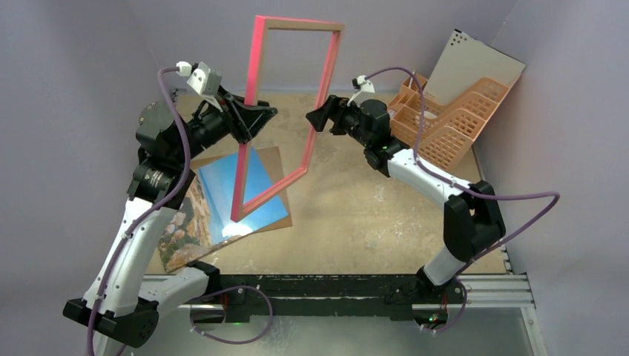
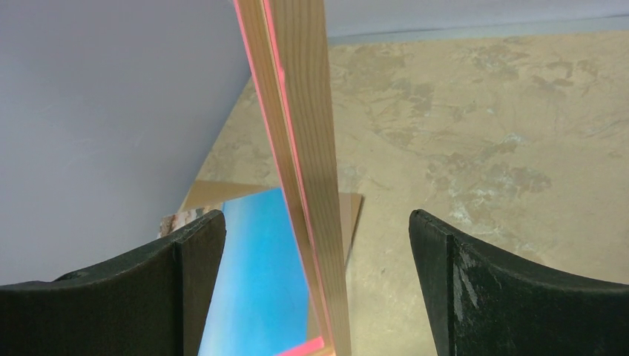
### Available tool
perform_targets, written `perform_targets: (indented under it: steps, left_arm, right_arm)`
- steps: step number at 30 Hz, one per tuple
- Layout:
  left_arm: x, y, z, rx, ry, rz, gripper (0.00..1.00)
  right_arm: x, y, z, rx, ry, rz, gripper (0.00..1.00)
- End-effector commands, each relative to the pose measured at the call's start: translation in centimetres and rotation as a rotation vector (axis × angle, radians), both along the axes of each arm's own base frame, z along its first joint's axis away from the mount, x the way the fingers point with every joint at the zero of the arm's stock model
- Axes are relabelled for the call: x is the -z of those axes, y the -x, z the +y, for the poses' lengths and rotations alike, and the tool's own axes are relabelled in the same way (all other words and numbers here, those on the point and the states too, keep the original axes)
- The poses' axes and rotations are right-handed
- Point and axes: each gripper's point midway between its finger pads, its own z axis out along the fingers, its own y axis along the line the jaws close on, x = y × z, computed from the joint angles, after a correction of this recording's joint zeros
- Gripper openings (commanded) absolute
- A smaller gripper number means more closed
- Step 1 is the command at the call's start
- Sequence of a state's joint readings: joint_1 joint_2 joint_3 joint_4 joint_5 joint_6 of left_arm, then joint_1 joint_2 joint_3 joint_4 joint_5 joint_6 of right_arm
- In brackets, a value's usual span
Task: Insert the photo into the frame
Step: Turn over the photo frame at the center of the board.
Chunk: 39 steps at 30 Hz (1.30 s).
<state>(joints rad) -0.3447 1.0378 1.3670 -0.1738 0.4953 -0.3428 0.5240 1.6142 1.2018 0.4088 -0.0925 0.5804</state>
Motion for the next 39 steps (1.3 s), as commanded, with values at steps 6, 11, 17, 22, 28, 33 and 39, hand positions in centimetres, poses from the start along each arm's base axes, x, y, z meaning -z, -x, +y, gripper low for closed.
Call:
perform_targets:
  steps: [6,11,17,22,28,33,39]
  left_arm:
    - [-4.4,3.5,0.1,0.074,0.143,-0.064,0.0]
    - [-4.3,3.5,0.4,0.057,0.16,-0.045,0.0]
    - [-3.5,3.3,0.8,0.02,0.16,-0.031,0.0]
    - [-0.6,2.6,1.7,-0.053,0.133,0.036,0.0]
    - [4.8,1.8,3.3,-0.175,0.105,0.158,0.09]
    - [10.1,-0.2,3.6,-0.25,0.043,0.334,0.0]
    - [16.6,-2.8,4.1,-0.344,-0.064,0.531,0.0]
  right_arm:
    - [-3.8,1.0,1.3,-0.062,-0.08,-0.172,0.83]
    - [-3.5,1.5,0.1,-0.019,-0.102,-0.197,0.64]
    - [-1.9,1.8,-0.6,0.006,-0.058,-0.138,0.33]
    - [1.0,3.0,-1.6,-0.012,0.083,-0.034,0.23]
    - [5.6,5.6,-4.9,0.014,0.286,0.096,0.22]
    - [8.4,6.3,-7.0,0.067,0.402,0.185,0.22]
    - [13.4,7.3,-10.3,0.159,0.566,0.343,0.22]
